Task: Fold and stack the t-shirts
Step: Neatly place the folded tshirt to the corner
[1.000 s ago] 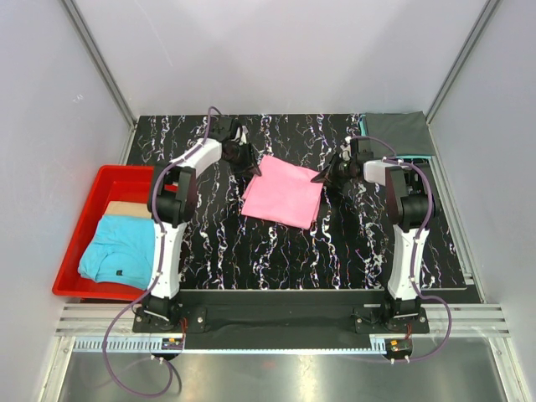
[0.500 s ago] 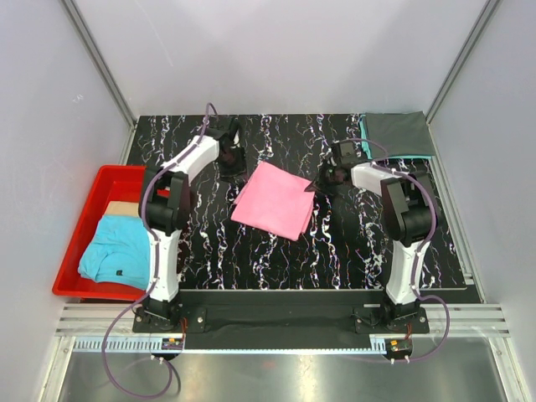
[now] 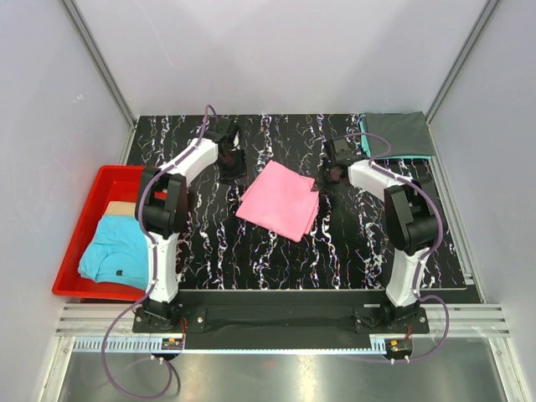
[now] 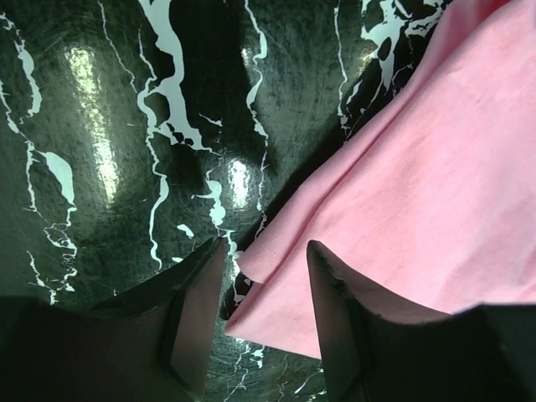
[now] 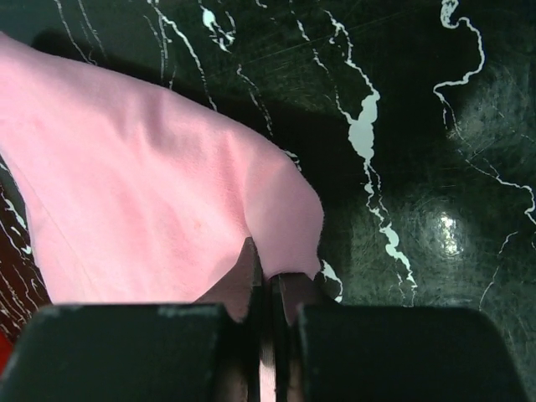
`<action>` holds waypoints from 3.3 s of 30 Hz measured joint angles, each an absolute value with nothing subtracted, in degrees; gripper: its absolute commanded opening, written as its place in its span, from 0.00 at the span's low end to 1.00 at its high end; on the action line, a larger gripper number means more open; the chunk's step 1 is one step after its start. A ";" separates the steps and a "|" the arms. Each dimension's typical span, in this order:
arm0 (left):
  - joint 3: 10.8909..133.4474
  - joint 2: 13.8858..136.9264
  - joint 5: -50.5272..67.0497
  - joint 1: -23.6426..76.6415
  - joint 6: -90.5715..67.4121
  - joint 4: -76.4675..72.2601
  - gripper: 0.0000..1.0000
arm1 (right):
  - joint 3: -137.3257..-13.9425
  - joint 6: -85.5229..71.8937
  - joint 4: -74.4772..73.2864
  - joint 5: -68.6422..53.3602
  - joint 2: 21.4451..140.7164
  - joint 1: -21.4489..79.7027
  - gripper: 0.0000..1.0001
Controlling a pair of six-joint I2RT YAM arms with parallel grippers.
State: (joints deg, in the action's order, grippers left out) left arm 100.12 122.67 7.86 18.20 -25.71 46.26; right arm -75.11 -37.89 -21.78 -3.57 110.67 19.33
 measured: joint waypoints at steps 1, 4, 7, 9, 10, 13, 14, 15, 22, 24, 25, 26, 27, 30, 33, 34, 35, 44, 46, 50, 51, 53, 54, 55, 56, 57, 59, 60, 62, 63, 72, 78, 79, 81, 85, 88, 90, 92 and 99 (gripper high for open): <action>100.12 122.67 7.90 18.26 -25.71 46.17 0.50 | -75.57 -37.74 -22.39 -2.98 110.54 19.66 0.00; 100.12 122.67 7.90 18.35 -25.71 46.28 0.50 | -76.64 -36.99 -23.20 -1.37 110.04 20.62 0.00; 100.12 122.67 7.90 18.46 -25.69 46.63 0.50 | -77.32 -35.24 -23.57 -0.73 109.65 20.80 0.00; 99.96 122.52 7.90 18.72 -25.47 46.89 0.50 | -77.93 -33.28 -23.81 -0.54 109.65 20.69 0.00; 99.70 122.28 7.88 18.79 -25.39 46.89 0.51 | -78.46 -32.08 -24.12 -0.58 109.67 20.56 0.00; 97.47 120.27 7.84 18.94 -25.02 46.61 0.51 | -80.58 -29.26 -25.28 -1.26 109.71 19.51 0.00; 96.84 119.52 7.99 19.00 -24.84 46.70 0.51 | -80.95 -28.60 -25.10 -1.91 109.71 18.96 0.02; 96.40 118.91 8.43 19.07 -24.71 46.63 0.51 | -81.08 -28.23 -24.99 -2.68 109.71 18.48 0.07; 94.52 118.10 13.80 21.21 -24.01 41.98 0.51 | -80.93 -27.64 -24.95 -5.54 110.63 17.08 0.29; 92.12 118.10 15.99 22.57 -24.03 39.20 0.51 | -80.88 -27.42 -25.17 -6.28 111.26 16.75 0.41; 90.83 118.10 16.75 23.27 -24.01 38.30 0.50 | -80.88 -27.33 -25.21 -6.74 111.50 16.47 0.45; 89.82 118.13 17.41 23.88 -24.03 37.74 0.50 | -80.82 -27.27 -25.32 -7.27 111.77 16.01 0.59; 89.30 118.24 17.85 24.36 -24.01 37.54 0.50 | -80.53 -27.31 -25.32 -8.10 111.85 15.27 0.65; 89.03 119.37 18.39 25.65 -23.99 37.23 0.50 | -79.13 -27.22 -25.10 -10.26 111.85 12.40 0.75; 88.99 120.70 18.55 25.47 -24.08 36.93 0.50 | -76.18 -27.49 -24.71 -11.94 111.72 9.67 0.81; 88.99 120.73 18.72 25.32 -24.16 36.93 0.50 | -75.05 -27.75 -24.75 -12.38 111.68 8.91 0.82; 88.99 120.73 18.72 25.23 -24.21 36.88 0.50 | -73.97 -28.32 -24.69 -13.28 111.63 8.38 0.82; 88.99 120.79 18.85 25.06 -24.38 36.71 0.50 | -66.89 -35.31 -16.75 -20.73 108.71 8.56 0.84; 88.99 120.79 18.85 25.06 -24.43 36.69 0.50 | -65.71 -36.77 -14.46 -21.19 108.36 8.58 0.85; 88.99 120.81 18.85 25.06 -24.47 36.69 0.50 | -63.55 -39.55 -9.69 -22.52 107.87 8.69 0.87; 88.99 120.81 18.87 25.06 -24.47 36.69 0.50 | -63.37 -39.99 -8.84 -22.68 107.92 8.82 0.87; 88.99 120.81 18.85 25.06 -24.49 36.69 0.50 | -63.31 -40.51 -8.03 -23.07 108.18 9.15 0.86; 88.99 120.81 18.87 25.06 -24.53 36.69 0.50 | -63.33 -40.84 -7.46 -23.24 108.47 9.41 0.85; 88.99 120.81 18.85 25.06 -24.58 36.69 0.50 | -63.35 -41.06 -7.07 -23.40 108.62 9.63 0.85; 88.99 120.81 18.87 25.06 -24.69 36.67 0.50 | -63.42 -41.19 -6.74 -23.38 108.75 9.96 0.84; 88.99 120.81 18.87 25.06 -24.84 36.67 0.50 | -63.42 -41.32 -6.46 -23.46 108.86 10.31 0.83; 88.97 120.81 18.87 25.06 -25.08 36.64 0.50 | -63.44 -41.45 -6.07 -23.53 109.14 10.79 0.80; 88.97 120.81 18.87 25.06 -25.12 36.62 0.50 | -63.55 -41.45 -5.82 -23.64 109.36 10.94 0.77; 88.95 120.81 18.87 25.06 -25.32 36.53 0.50 | -63.81 -41.43 -5.58 -23.73 109.86 11.09 0.71; 88.84 120.81 18.87 25.06 -25.39 36.38 0.50 | -63.83 -41.43 -5.43 -23.77 110.13 11.11 0.67; 86.83 120.09 19.38 24.77 -27.33 34.11 0.49 | -63.83 -38.22 -5.37 -23.16 112.05 11.49 0.00; 85.03 118.17 18.48 24.80 -28.77 34.26 0.50 | -69.23 -34.06 -11.70 -18.09 111.61 15.75 0.00; 85.03 117.78 17.93 24.80 -28.82 35.35 0.51 | -70.37 -33.30 -12.84 -17.32 111.55 16.51 0.00; 85.03 116.68 16.71 24.80 -28.84 37.43 0.51 | -72.51 -31.24 -15.07 -15.92 111.42 17.65 0.00; 85.56 111.77 14.06 24.80 -28.49 41.60 0.52 | -75.46 -26.68 -19.90 -12.93 110.39 17.93 0.00; 86.67 107.70 13.23 24.80 -28.05 42.81 0.52 | -75.81 -23.59 -22.00 -11.73 108.05 17.87 0.00; 87.00 105.34 13.19 24.80 -27.75 42.85 0.52 | -75.81 -21.67 -23.11 -10.94 106.78 17.85 0.00; 87.00 103.57 13.19 24.80 -27.24 42.98 0.52 | -76.07 -19.11 -24.36 -9.82 105.97 17.82 0.00; 84.31 101.32 13.26 24.84 -25.52 42.98 0.52 | -81.80 -10.28 -30.83 -4.58 105.95 16.32 0.00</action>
State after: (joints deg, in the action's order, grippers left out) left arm 84.31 101.32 13.26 24.84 -25.52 42.98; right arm -81.80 -10.28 -30.83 -4.58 105.95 16.32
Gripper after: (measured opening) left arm 0.518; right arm 0.047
